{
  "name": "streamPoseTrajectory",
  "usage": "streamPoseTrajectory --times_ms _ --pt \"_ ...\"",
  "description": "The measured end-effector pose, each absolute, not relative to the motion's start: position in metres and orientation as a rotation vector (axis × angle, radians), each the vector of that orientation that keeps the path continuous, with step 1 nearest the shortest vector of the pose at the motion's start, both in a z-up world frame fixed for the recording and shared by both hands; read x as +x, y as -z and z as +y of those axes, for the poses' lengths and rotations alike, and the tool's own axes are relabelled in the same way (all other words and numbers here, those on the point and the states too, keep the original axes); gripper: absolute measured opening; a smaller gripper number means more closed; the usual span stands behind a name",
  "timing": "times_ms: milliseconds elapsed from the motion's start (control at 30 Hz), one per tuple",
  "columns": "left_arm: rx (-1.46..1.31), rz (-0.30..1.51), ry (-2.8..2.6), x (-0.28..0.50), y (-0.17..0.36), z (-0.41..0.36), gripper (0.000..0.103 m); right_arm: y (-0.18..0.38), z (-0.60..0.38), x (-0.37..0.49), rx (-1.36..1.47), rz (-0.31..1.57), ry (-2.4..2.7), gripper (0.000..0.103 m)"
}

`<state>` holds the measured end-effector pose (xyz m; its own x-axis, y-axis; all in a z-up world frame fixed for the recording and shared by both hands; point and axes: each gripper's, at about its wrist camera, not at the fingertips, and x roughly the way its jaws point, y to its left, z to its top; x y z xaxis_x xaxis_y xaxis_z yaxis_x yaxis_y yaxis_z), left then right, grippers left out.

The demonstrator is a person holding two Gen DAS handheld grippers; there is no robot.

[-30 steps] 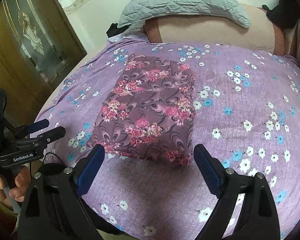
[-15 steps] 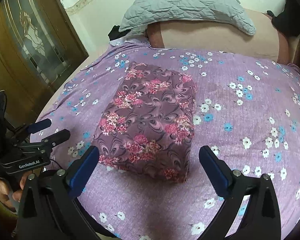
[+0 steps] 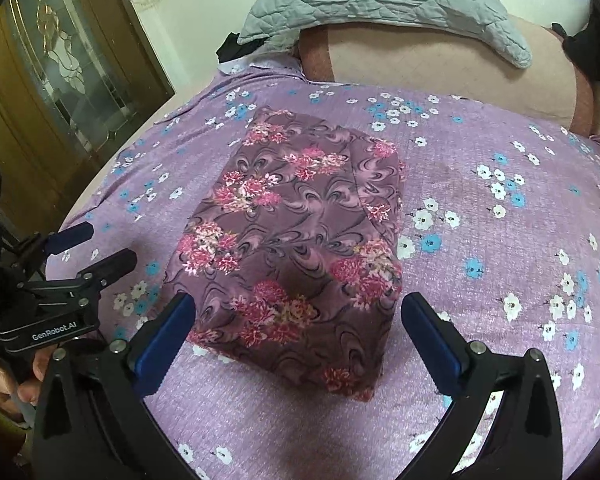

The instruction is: Fold small clothes

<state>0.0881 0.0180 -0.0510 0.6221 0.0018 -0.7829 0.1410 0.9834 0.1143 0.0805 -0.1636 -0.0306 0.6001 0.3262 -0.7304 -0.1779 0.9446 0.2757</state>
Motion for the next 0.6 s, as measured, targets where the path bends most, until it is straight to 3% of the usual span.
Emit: streamPoseTrajectory --times_ms 267,600 --pt "0.162 0.894 0.092 0.099 0.051 0.019 0.084 0.032 -0.168 0.093 0.206 0.875 -0.299 0.102" --pt "-0.131 1.044 0.195 0.184 0.089 0.054 0.084 0.047 -0.21 0.145 0.381 0.849 -0.272 0.102"
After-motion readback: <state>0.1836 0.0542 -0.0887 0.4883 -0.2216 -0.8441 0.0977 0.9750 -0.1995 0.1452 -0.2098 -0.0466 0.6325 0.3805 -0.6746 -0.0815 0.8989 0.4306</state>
